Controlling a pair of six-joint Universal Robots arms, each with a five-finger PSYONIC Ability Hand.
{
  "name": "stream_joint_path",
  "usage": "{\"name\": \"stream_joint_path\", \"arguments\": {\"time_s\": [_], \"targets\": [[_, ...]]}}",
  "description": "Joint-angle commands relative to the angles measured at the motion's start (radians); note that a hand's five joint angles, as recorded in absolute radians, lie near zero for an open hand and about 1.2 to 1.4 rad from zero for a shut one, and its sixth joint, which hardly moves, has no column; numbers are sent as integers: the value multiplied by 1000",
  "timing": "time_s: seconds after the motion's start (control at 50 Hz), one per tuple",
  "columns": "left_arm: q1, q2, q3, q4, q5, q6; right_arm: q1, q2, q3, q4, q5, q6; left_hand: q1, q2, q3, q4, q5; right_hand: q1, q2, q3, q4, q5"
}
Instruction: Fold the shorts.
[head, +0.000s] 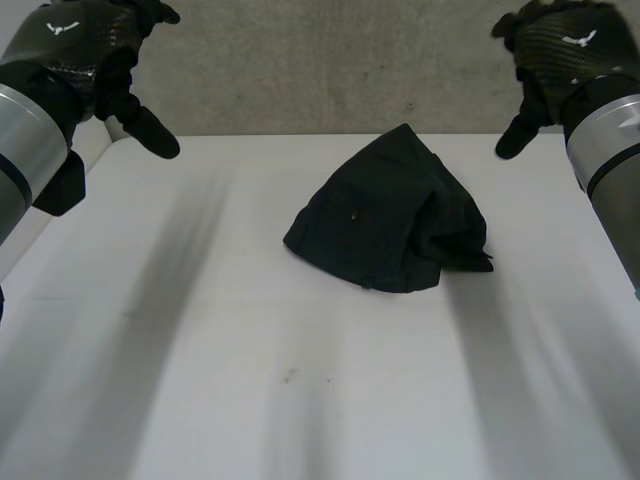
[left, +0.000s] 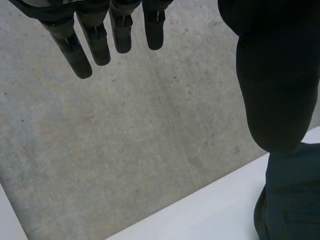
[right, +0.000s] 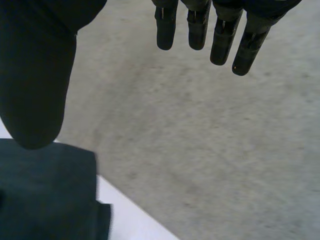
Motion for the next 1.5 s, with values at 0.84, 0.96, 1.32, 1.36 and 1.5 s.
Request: {"name": "stream_joint_path", "arguments": {"time_s": [0.84,0.96,1.32,1.36,1.5], "targets": [[-145,-1071,576,342,189,9,-147,-28,645,-273,-292,11,334,341,330,341,324,-30,-47,-37,-62,-72],[-147,-1126,640,303,183,10,-140,-28,647,-275,-290,-18,1014,1021,1010,1021,1004,-30,-47,-37,-62,-72],[-21,-599,240,472,-174,191,-141,-28,665,-276,-290,-36,1186,1193,1182,1193,1175,-30,-47,-37,-62,-72],[-4,-490,182,517,-168,191,-138,-28,666,-276,-289,-36,1186,1193,1182,1193,1175,-30,-47,-37,-62,-72],[-26,-302,120,534,-142,190,-132,-20,676,-276,-289,-35,1186,1193,1182,1193,1175,-30,-47,-37,-62,-72]]}}
